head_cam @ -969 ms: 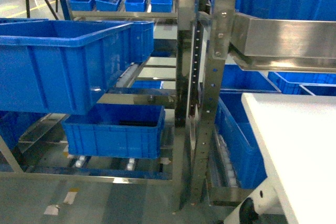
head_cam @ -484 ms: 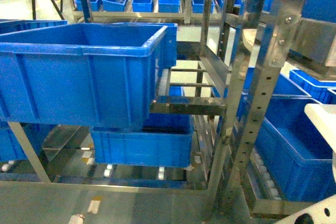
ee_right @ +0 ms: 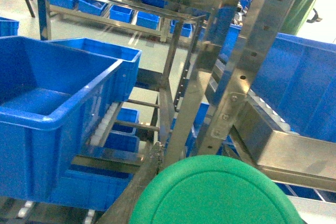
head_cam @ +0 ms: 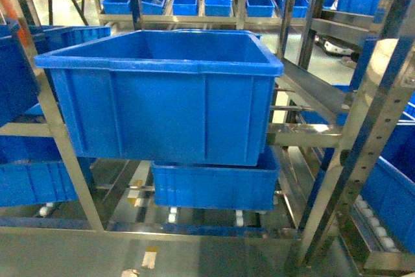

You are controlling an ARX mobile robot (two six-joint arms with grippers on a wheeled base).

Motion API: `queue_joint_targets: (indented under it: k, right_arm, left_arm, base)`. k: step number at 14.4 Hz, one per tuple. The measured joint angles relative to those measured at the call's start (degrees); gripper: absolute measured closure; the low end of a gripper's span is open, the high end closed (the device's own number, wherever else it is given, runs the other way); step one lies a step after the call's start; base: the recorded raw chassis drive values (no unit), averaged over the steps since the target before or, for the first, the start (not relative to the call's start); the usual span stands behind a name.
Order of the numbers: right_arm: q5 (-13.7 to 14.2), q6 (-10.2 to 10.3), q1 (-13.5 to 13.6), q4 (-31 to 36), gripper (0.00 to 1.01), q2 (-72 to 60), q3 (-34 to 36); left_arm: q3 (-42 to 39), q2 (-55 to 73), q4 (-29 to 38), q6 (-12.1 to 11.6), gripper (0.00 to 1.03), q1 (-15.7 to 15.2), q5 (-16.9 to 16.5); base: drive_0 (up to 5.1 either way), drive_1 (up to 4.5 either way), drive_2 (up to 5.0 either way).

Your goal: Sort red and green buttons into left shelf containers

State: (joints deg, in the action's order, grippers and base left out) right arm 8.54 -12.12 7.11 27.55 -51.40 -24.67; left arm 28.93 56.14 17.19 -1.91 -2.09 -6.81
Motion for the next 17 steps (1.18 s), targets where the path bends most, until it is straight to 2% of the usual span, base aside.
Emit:
queue_joint_targets:
  k: [12, 14, 17]
  right_arm:
    - [0.02, 0.0, -0.02, -0.11, 0.75, -0.24, 0.0]
    - [-0.02, 0.0, 0.0, -0.02, 0.75, -0.13, 0.0]
    - [-0.35, 0.02, 0.0, 0.02, 0.75, -0.2, -0.02]
  left_arm:
    - [0.0, 0.0, 0.0, 0.0, 0.76, 0.02, 0.04]
    - [0.0, 0.0, 0.07, 0.0, 0.76, 0.0, 0.15]
    - [0.0, -0.07, 0.04, 0.0, 0.76, -0.09, 0.17]
  base:
    - [-4.5, 4.08, 0.7]
    - [-3.0, 5.09, -1.6]
    - [-0.5, 3.8, -4.7]
